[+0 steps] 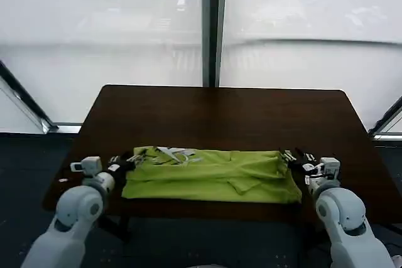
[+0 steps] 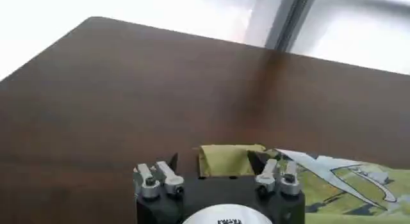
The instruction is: Fold and organize the clothes.
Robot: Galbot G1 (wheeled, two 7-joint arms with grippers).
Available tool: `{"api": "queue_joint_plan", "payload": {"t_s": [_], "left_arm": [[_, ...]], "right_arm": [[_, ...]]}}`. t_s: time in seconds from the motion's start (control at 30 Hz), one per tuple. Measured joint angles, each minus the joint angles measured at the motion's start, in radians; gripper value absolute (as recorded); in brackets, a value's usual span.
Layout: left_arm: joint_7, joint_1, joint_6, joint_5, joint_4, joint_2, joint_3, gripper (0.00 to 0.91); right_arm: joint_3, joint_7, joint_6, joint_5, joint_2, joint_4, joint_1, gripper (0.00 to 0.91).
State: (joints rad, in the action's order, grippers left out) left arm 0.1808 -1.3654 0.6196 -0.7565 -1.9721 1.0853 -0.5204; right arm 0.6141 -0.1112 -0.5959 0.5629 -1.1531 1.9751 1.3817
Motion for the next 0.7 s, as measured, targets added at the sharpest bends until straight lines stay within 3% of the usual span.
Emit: {"api": "queue_joint_plan", "payload": {"t_s": [0.1,0.6,0.63,0.67,0.7], "left_arm": [[-0.002,0.009,-0.003,-0.001,0.005,0.003,0.005,0.0],[0.001,0.047,-0.025,-0.011,0.039,0.004,-0.007,0.0],[0.001,0.048,-0.025,-0.011,0.039,0.003,-0.007,0.517],[0.001,0.049,-0.025,-0.011,0.041,0.003,-0.007,0.878],[0.0,0.049,-0.025,-0.011,0.042,0.003,-0.007,0.878]], "right_arm": [[0.0,-0.001,0.003,-0.001,-0.002,-0.001,-0.002,0.02],[-0.005,-0.026,0.072,-0.001,-0.026,-0.041,-0.033,0.0],[-0.007,-0.025,0.077,-0.001,-0.028,-0.046,-0.037,0.0],[-0.009,-0.024,0.083,-0.001,-0.03,-0.052,-0.041,0.224],[-0.011,-0.021,0.087,-0.001,-0.031,-0.058,-0.046,0.731]]}}
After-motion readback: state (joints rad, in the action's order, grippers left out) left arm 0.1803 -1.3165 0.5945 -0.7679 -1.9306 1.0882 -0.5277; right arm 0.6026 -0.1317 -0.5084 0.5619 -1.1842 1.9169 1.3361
